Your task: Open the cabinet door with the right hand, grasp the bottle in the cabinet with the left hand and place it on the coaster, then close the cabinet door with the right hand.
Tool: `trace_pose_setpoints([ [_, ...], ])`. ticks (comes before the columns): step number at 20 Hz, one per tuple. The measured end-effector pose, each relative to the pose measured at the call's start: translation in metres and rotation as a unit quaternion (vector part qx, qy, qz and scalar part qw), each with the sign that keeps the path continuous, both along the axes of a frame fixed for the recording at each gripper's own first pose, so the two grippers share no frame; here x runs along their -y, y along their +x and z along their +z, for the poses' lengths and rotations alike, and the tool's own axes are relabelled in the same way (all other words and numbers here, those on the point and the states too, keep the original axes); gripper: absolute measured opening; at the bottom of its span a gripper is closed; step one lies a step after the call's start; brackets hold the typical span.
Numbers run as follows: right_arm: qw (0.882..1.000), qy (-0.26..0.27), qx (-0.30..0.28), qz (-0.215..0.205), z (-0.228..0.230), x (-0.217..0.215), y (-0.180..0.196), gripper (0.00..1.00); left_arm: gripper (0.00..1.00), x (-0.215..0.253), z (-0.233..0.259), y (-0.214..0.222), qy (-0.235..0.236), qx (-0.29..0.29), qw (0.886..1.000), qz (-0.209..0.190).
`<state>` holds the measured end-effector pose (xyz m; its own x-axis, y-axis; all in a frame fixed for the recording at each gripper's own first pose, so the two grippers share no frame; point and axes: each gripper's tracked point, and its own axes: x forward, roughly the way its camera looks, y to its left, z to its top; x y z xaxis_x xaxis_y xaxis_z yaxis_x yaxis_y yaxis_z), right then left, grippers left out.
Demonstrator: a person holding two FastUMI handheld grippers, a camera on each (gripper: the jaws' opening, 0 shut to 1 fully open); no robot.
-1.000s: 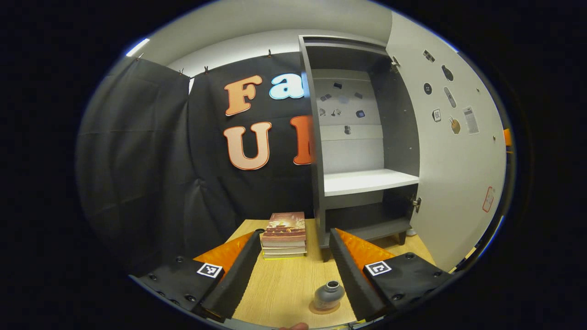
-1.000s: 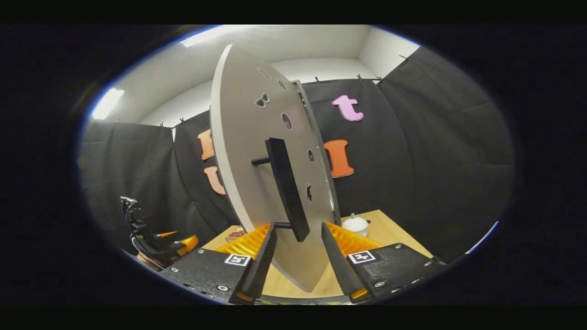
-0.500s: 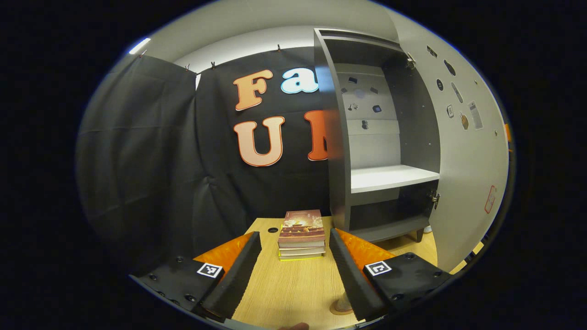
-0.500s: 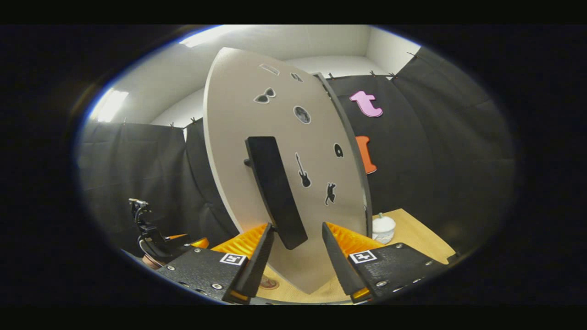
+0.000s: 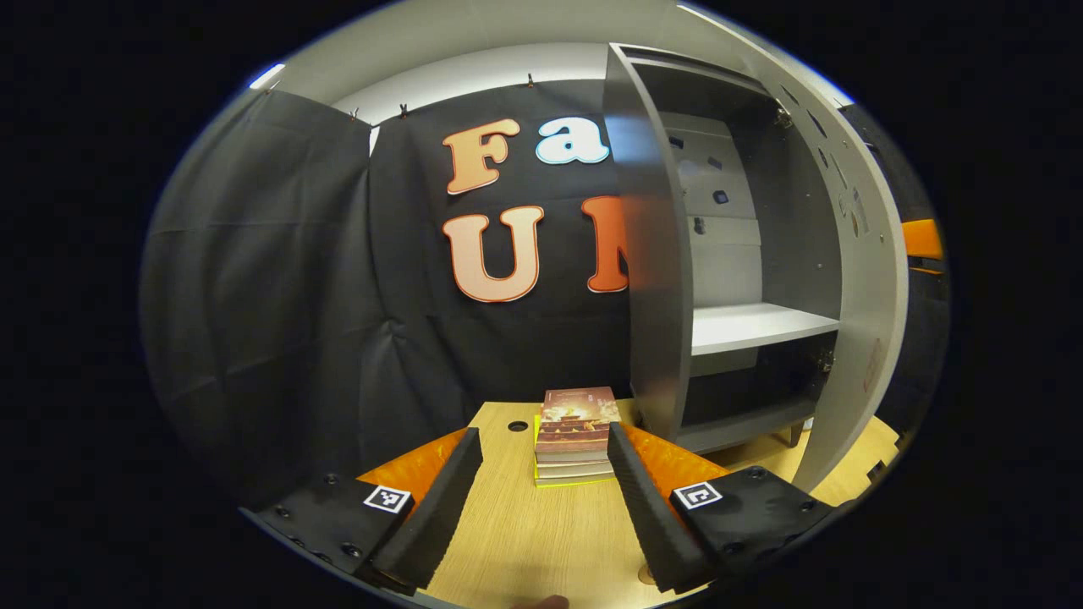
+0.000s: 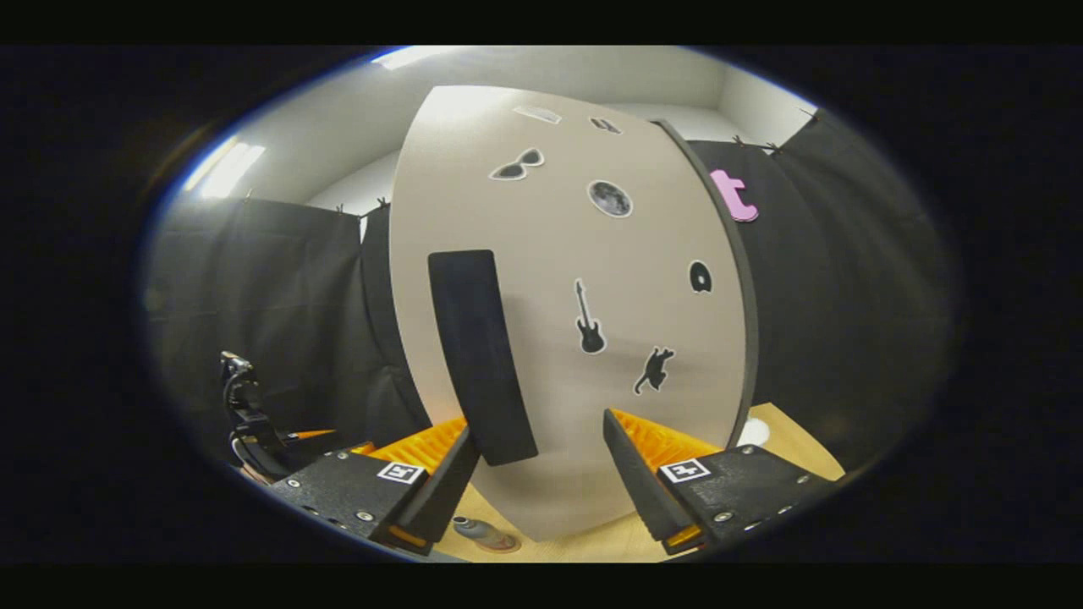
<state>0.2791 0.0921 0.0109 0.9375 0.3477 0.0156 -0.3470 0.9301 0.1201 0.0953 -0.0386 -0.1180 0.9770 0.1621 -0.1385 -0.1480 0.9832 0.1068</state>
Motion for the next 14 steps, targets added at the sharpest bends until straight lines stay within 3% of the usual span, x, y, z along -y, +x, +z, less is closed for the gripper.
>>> trace_pose_setpoints([
  [5,0.999,-0.036,0.021,-0.013,0.007,-0.028,0.02,0.91,0.98,-0.027,-0.006,0.022,-0.022,-0.003,1.0,0.001],
  [14,0.998,-0.039,0.022,-0.041,0.001,-0.047,0.048,0.92,0.97,-0.053,-0.02,0.061,-0.032,-0.015,0.999,-0.008],
])
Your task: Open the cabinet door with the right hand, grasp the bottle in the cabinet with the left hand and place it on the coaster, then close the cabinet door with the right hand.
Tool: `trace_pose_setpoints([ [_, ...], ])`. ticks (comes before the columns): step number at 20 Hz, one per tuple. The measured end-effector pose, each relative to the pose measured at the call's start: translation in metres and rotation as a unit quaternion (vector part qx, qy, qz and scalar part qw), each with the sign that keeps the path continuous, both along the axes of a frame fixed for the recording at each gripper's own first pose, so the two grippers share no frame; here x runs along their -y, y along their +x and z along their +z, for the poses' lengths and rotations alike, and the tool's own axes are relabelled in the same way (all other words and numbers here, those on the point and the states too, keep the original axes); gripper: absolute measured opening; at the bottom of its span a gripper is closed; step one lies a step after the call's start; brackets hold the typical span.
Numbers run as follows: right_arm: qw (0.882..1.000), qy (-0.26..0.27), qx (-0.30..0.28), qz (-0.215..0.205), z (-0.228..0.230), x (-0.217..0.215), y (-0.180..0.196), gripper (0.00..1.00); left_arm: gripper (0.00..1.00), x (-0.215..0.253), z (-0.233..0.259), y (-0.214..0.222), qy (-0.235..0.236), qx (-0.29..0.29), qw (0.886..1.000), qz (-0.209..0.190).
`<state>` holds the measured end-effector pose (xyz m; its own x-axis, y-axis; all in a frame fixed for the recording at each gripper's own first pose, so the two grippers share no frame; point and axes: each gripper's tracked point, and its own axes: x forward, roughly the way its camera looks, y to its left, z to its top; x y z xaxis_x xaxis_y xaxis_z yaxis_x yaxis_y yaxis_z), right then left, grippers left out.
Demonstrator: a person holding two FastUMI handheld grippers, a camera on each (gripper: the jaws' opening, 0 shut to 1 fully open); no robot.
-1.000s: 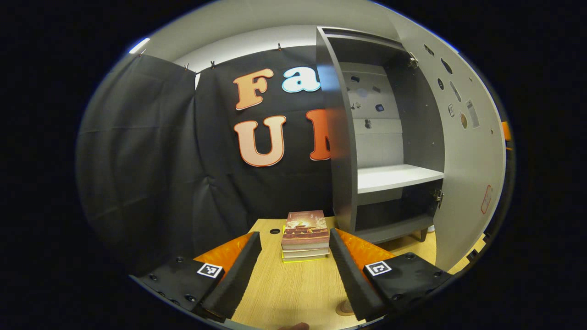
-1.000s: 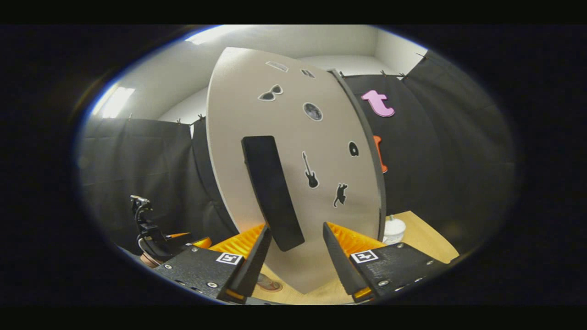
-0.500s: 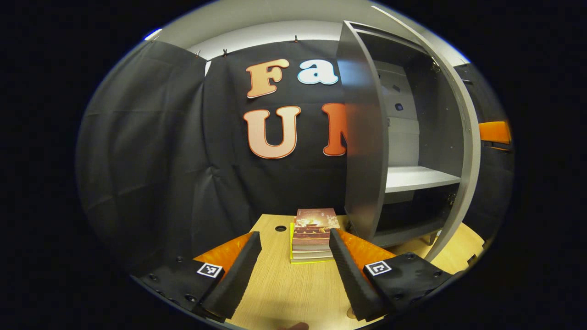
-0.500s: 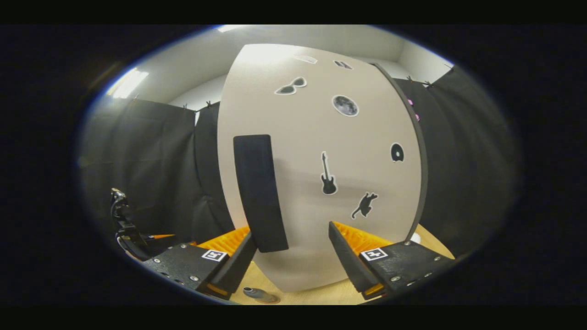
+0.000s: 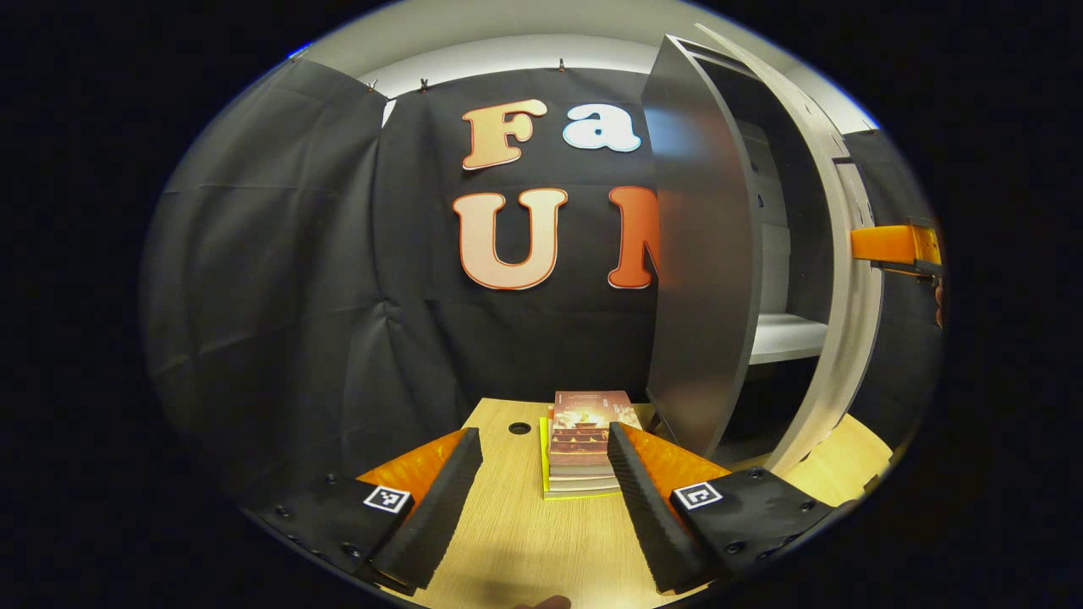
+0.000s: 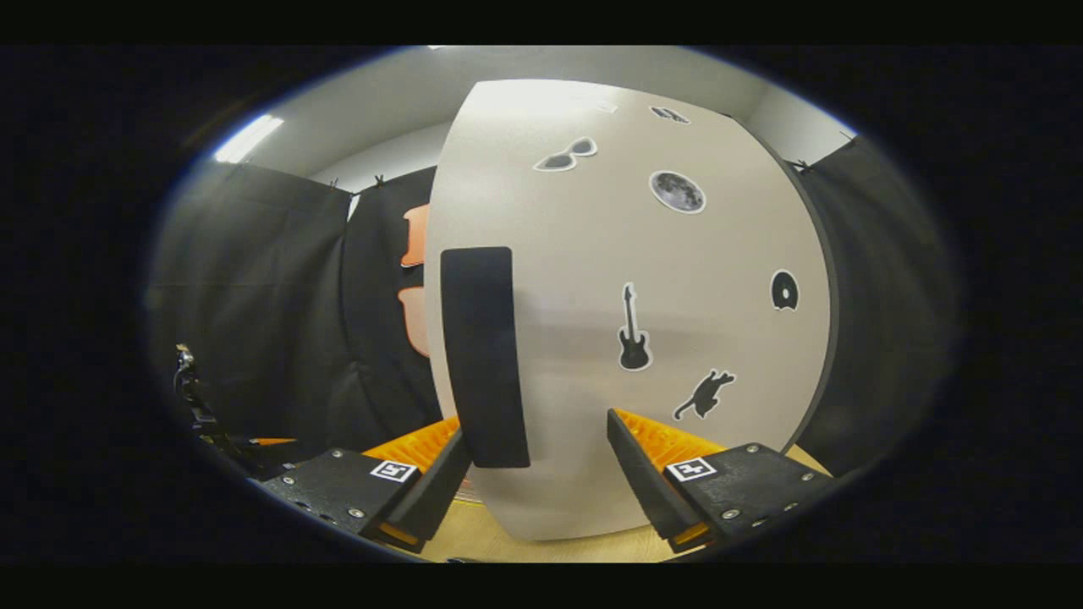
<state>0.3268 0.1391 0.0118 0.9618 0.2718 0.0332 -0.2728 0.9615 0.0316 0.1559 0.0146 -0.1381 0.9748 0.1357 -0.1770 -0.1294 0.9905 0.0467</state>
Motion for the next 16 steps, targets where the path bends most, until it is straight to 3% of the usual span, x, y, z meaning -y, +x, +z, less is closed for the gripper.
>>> trace_pose_setpoints([
  [9,0.998,-0.023,0.018,-0.054,0.001,-0.004,0.017,0.93,0.98,0.01,-0.006,0.043,-0.018,0.002,0.998,-0.054],
  [16,0.995,-0.044,0.023,-0.09,-0.002,-0.004,0.02,0.94,0.98,0.025,-0.007,0.055,-0.026,0.005,0.997,-0.071],
])
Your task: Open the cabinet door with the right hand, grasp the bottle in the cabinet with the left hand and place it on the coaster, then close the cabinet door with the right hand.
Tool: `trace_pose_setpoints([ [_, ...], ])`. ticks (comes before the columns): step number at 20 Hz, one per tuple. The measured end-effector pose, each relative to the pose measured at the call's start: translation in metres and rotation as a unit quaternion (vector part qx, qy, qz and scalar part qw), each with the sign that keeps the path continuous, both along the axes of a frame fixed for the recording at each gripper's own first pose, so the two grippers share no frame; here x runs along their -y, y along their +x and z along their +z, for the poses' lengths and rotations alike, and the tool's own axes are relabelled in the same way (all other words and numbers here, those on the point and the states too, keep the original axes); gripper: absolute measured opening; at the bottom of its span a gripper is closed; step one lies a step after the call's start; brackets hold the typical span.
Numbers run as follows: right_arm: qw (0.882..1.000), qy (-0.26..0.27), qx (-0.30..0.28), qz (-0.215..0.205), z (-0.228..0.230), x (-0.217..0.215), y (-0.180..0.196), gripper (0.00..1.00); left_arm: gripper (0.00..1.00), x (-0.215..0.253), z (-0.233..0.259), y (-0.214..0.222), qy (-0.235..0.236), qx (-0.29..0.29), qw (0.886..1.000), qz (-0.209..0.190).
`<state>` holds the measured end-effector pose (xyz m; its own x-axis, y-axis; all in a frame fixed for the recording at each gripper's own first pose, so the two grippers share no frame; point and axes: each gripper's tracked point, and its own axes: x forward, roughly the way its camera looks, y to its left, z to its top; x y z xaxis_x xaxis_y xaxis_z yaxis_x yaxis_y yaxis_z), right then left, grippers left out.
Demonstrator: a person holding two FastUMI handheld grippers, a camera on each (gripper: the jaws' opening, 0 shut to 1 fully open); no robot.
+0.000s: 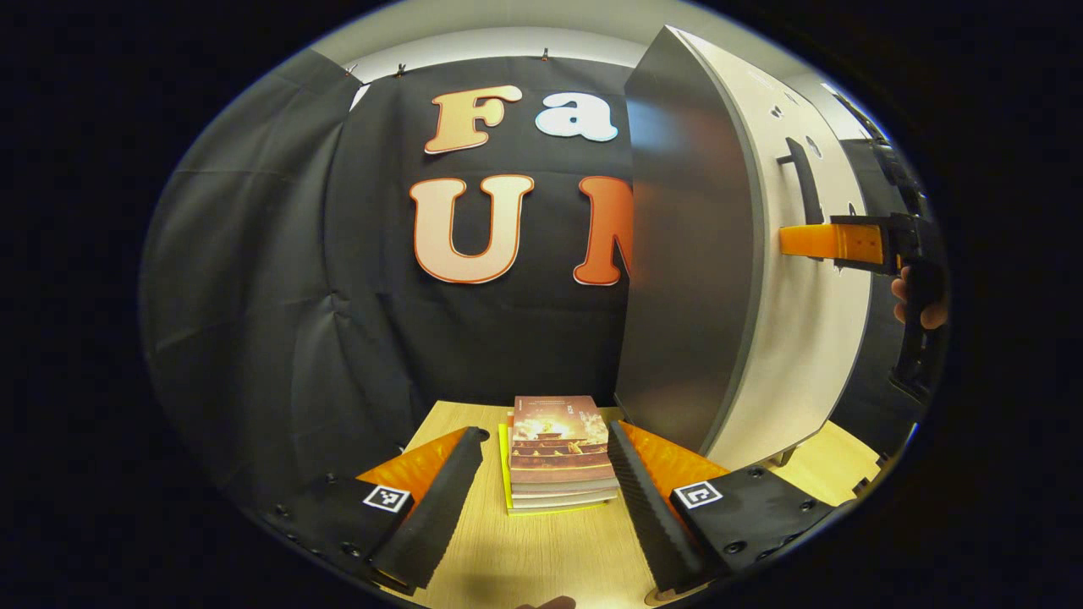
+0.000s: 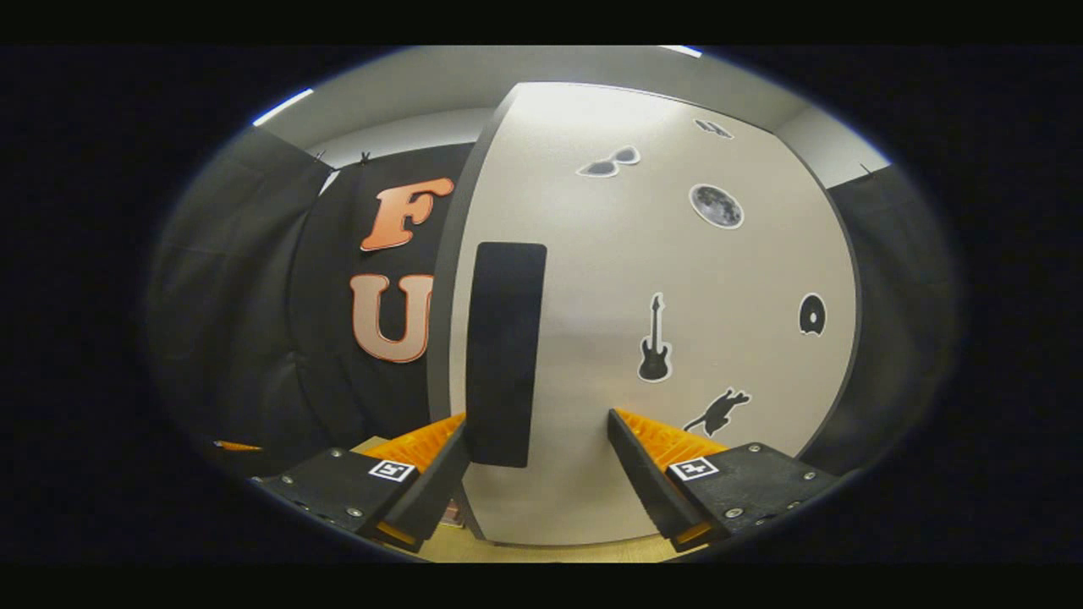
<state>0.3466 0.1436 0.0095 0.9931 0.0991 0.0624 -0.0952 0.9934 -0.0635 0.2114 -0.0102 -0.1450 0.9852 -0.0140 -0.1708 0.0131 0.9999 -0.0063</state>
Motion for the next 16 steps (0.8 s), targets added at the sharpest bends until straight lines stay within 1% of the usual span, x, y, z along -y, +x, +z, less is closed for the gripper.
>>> trace_pose_setpoints([
  [3,1.0,0.004,0.002,-0.004,-0.002,0.002,-0.008,0.94,0.97,0.0,0.003,-0.002,0.006,0.004,1.0,0.001],
  [5,1.0,0.016,-0.003,-0.001,-0.001,0.004,-0.005,0.94,0.97,0.003,0.006,-0.005,0.007,0.005,1.0,0.001],
  [7,0.999,0.031,-0.008,0.011,0.004,0.007,-0.009,0.94,0.97,0.007,0.015,-0.012,0.007,0.013,1.0,0.001],
  [9,0.999,0.033,0.002,0.021,0.009,0.006,-0.022,0.94,0.97,0.014,0.026,-0.021,0.008,0.021,1.0,0.0],
  [13,0.999,0.018,-0.003,0.036,0.002,0.017,-0.089,0.94,0.97,0.041,0.045,-0.049,0.01,0.035,0.999,-0.01],
  [16,0.999,0.022,-0.007,0.038,-0.006,0.043,-0.144,0.94,0.98,0.07,0.059,-0.085,0.012,0.045,0.999,-0.014],
])
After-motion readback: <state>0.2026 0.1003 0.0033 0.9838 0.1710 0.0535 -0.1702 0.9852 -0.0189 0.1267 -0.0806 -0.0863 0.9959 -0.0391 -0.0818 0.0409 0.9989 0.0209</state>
